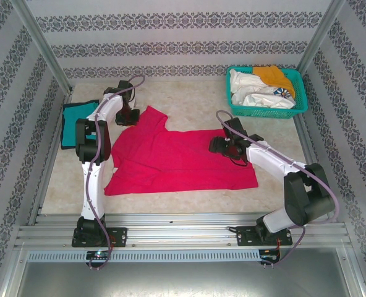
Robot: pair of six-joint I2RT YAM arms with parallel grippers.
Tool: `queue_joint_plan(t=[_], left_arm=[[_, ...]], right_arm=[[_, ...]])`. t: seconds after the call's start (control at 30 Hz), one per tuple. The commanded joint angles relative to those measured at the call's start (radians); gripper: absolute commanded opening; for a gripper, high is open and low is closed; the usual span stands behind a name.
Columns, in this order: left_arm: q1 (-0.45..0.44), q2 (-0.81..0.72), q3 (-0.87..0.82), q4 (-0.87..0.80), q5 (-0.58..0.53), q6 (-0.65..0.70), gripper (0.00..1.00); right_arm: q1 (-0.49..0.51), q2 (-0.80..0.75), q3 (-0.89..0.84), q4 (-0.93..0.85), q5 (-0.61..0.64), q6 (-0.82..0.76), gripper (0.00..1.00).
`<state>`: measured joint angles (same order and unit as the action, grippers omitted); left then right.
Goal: Fold and stack the t-shirts
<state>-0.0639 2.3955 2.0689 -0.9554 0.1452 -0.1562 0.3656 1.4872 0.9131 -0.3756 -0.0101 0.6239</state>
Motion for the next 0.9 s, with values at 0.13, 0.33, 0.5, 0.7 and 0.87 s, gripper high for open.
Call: queue_joint_plan(t=[0.13,0.33,0.5,0.7,0.87], left_arm=[[0.009,-0.162,-0.112,0.111,0.08,0.002,0.0],[0.009,-0.242,-0.214,0.176,0.09,-0.005,0.0],[0.011,-0.242,-0.222,0.18,0.091,-0.006,0.0],[0.011,-0.242,-0.228,0.193,0.102,-0.007,0.0],[0.012,-0.242,-0.23,0.196,0.103,-0.005,0.0]], right_arm=[[-0.142,0.062,0.08,-0.022,0.097,-0.032,0.69],[-0.203,0.238,0.229,0.002,0.157,-0.058,0.61],[-0.232,0.358,0.343,0.012,0.204,-0.072,0.5],[-0.244,0.471,0.435,0.016,0.208,-0.047,0.42],[-0.244,0.529,0.464,0.03,0.212,-0.01,0.41]])
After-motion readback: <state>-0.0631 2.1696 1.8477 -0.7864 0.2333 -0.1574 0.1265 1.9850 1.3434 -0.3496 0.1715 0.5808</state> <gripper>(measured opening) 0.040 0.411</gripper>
